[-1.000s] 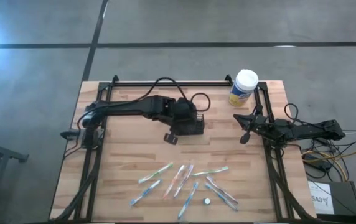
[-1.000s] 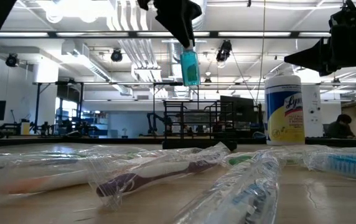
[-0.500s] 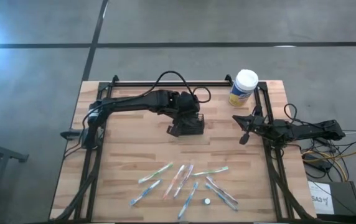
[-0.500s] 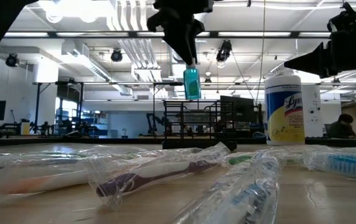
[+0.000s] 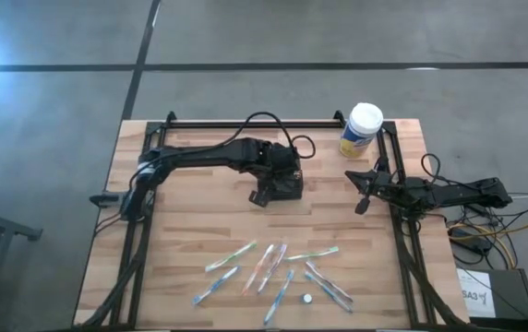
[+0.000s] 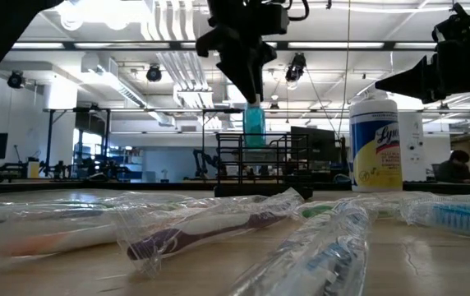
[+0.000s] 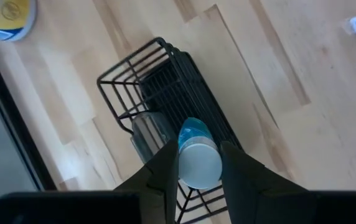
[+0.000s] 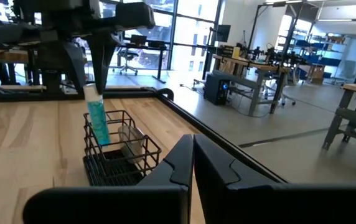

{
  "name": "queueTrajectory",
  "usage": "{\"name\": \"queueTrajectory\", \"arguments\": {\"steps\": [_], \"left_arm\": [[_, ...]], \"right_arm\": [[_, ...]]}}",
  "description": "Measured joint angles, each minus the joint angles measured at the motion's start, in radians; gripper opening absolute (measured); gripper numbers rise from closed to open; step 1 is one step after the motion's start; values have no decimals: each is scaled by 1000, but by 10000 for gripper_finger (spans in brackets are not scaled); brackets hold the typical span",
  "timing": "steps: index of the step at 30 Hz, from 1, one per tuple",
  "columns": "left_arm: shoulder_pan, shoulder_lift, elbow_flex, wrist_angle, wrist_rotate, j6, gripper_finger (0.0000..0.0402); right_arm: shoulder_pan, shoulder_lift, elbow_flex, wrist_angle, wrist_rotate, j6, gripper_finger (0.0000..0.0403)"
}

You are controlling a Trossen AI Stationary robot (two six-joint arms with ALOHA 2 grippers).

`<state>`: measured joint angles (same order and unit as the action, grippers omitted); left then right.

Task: Pick & Place toothbrushing station
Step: Put the top blue mouthwash into the black wire organizer

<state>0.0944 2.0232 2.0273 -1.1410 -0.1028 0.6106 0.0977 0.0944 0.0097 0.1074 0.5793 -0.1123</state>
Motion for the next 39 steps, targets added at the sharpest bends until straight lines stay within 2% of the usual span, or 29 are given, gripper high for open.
{"name": "queueTrajectory", "arguments": {"steps": [9,21,39], "left_arm": [[15,-3,-45,40,43,17,93],[16,-3,-152,121,50,29,93],[35,-4,-199,196,107,91,93]], "right_arm": [[0,0,0,0,0,0,8],[0,0,0,0,0,0,8],[0,0,0,0,0,0,8]]}}
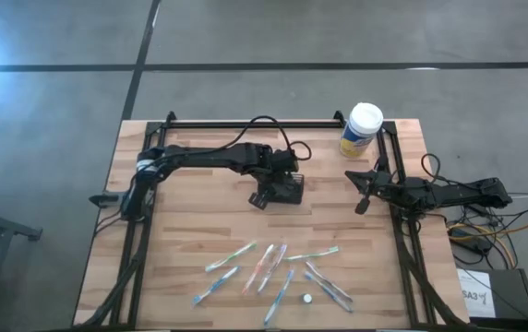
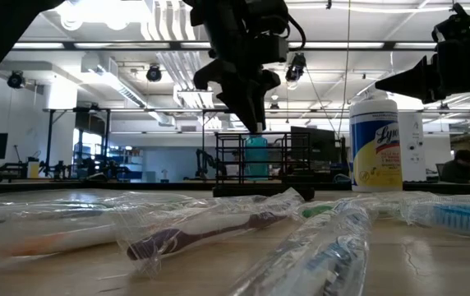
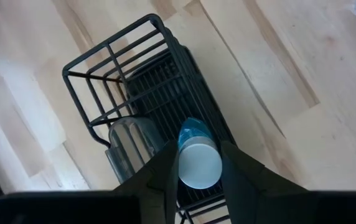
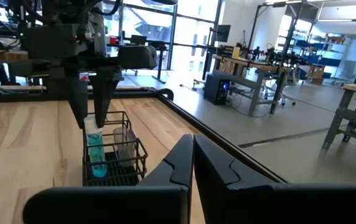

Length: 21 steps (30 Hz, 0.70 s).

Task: Pick & Place toothbrushing station
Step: Put the top blue mouthwash into the black wire organizer

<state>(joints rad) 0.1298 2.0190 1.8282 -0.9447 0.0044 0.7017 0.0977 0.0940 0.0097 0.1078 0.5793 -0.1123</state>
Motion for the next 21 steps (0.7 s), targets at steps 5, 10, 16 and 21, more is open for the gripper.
{"name": "queueTrajectory", "arguments": {"steps": [5,10,16,21], "left_arm": [[10,0,-1,2,20,3,93],[17,0,-2,3,30,3,93],[21,2,-8,17,32,3,93],[23,2,-21,43,33,4,93]], "right_arm": [[0,0,0,0,0,0,8],[0,0,0,0,0,5,8],[0,0,0,0,0,8,8],[0,0,0,0,0,8,8]]}}
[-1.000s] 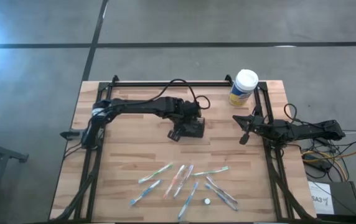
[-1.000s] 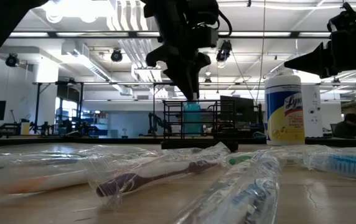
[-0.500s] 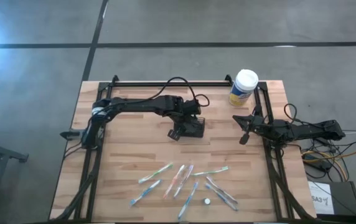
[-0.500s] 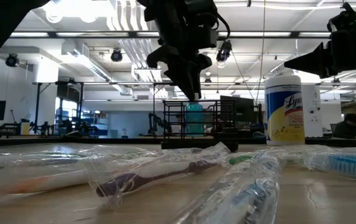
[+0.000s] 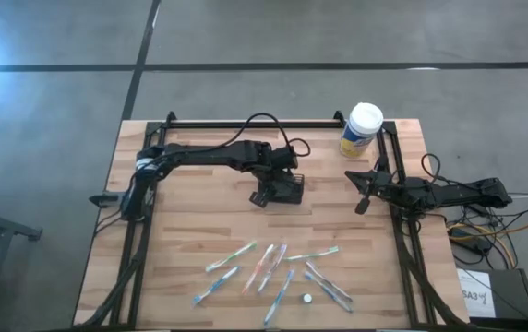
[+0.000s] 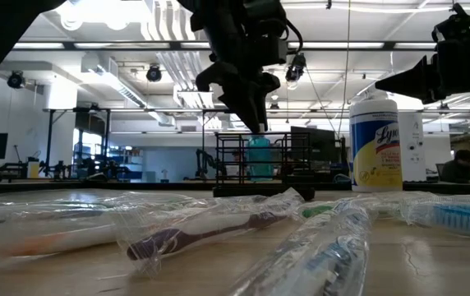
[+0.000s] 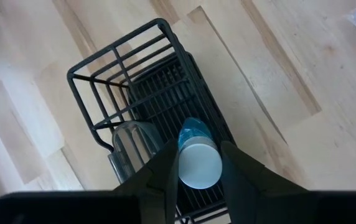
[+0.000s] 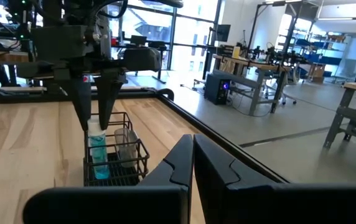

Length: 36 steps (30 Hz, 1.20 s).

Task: Pick & Place toothbrushing station
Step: Put the top blue mouthwash into the black wire organizer, then adjust the black wire organizer

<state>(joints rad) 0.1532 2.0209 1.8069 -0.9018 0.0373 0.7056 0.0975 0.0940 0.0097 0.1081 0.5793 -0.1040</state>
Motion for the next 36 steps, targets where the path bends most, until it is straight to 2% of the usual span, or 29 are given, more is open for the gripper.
{"name": "queueTrajectory", "arguments": {"steps": [18,25,28,31,36], "left_arm": [[4,3,-45,27,-14,22,96],[4,3,-46,48,-12,19,207],[4,3,-33,45,-12,19,241],[4,3,-12,45,-12,18,259],[4,3,26,34,-12,17,264]], "right_arm": [[0,0,0,0,-1,0,8],[0,0,0,0,-1,0,8],[0,0,0,0,-1,0,8],[0,0,0,0,-1,0,8],[0,0,0,0,-1,0,8]]}}
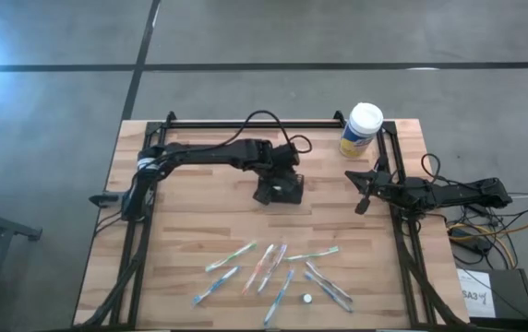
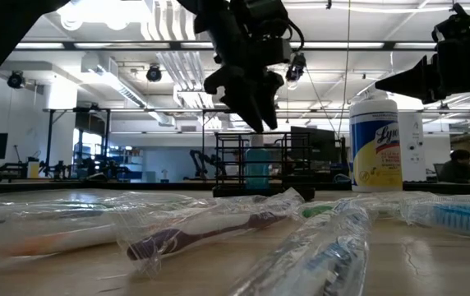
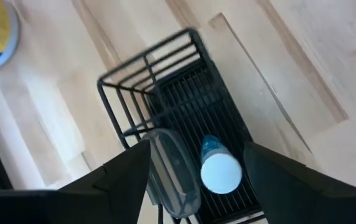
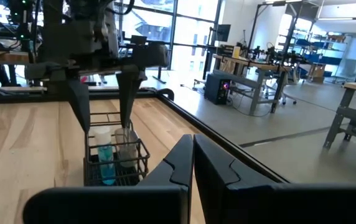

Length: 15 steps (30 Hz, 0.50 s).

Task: Pick & Place toothbrushing station
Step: Adjust the black wire organizer

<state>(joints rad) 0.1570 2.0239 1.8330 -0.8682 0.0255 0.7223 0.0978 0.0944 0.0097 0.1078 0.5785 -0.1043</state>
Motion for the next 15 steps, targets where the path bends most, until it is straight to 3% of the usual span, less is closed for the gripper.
{"name": "queueTrajectory", "arguments": {"steps": [6,11,15], "left_arm": [[-1,-11,56,-85,0,-5,265],[17,-103,87,-205,15,-72,259],[78,-246,-24,-184,132,-204,219]], "right_arm": [[0,0,0,0,0,0,8],[0,0,0,0,0,0,8],[0,0,0,0,-3,28,8]]}}
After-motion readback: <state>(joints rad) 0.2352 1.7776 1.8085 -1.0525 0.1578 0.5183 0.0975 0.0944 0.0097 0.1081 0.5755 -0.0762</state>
